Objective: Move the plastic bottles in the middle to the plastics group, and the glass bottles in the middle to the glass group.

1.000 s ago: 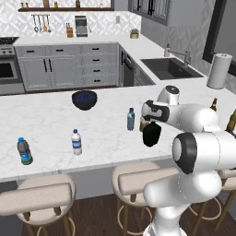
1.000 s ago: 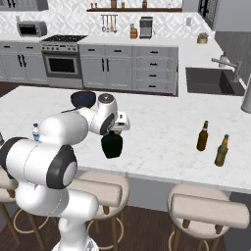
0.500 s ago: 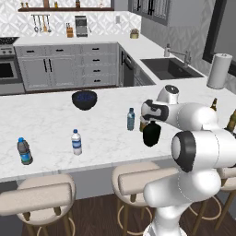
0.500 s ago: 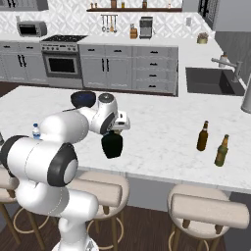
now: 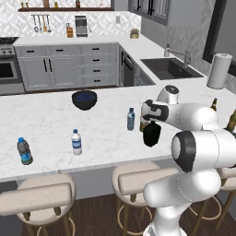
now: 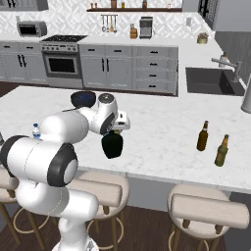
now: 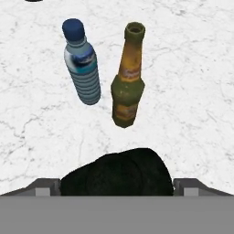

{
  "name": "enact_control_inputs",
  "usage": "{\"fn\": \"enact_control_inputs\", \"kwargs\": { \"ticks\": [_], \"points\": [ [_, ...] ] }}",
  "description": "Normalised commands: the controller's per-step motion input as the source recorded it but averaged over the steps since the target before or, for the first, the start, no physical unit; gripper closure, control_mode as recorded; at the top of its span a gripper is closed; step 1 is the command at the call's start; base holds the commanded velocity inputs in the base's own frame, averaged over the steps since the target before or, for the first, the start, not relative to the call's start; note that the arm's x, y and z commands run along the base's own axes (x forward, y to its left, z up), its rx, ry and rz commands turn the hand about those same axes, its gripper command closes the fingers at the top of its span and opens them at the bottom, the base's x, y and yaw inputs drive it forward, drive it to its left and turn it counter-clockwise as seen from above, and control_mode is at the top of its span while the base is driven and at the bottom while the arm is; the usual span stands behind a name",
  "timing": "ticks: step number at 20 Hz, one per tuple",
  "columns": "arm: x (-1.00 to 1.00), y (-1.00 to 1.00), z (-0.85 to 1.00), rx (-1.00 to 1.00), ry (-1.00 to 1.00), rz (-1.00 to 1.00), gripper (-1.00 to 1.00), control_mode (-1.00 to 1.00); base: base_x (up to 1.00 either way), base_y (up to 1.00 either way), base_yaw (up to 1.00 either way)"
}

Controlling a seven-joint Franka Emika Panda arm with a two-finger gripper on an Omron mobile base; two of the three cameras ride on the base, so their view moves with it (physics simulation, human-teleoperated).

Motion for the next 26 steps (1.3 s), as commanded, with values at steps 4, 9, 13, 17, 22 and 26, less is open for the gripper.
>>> {"fn": "enact_control_inputs", "kwargs": {
  "ticks": [4, 9, 13, 17, 22, 26],
  "points": [
    [0.00, 0.00, 0.00, 0.00, 0.00, 0.00, 1.00, -1.00, 0.00, 0.00, 0.00],
    [0.00, 0.00, 0.00, 0.00, 0.00, 0.00, 1.00, -1.00, 0.00, 0.00, 0.00],
    [-0.01, 0.00, 0.02, 0.00, 0.00, 0.00, 1.00, -1.00, 0.00, 0.00, 0.00],
    [-0.50, -0.17, 0.37, 0.00, 0.00, -0.01, 1.00, -1.00, 0.00, 0.00, 0.00],
    [-0.66, -0.64, 0.41, 0.01, 0.05, -0.05, 1.00, -1.00, 0.00, 0.00, 0.00],
    [-0.20, -1.00, 0.28, 0.00, 0.10, -0.10, 1.00, -1.00, 0.00, 0.00, 0.00]
  ]
}}
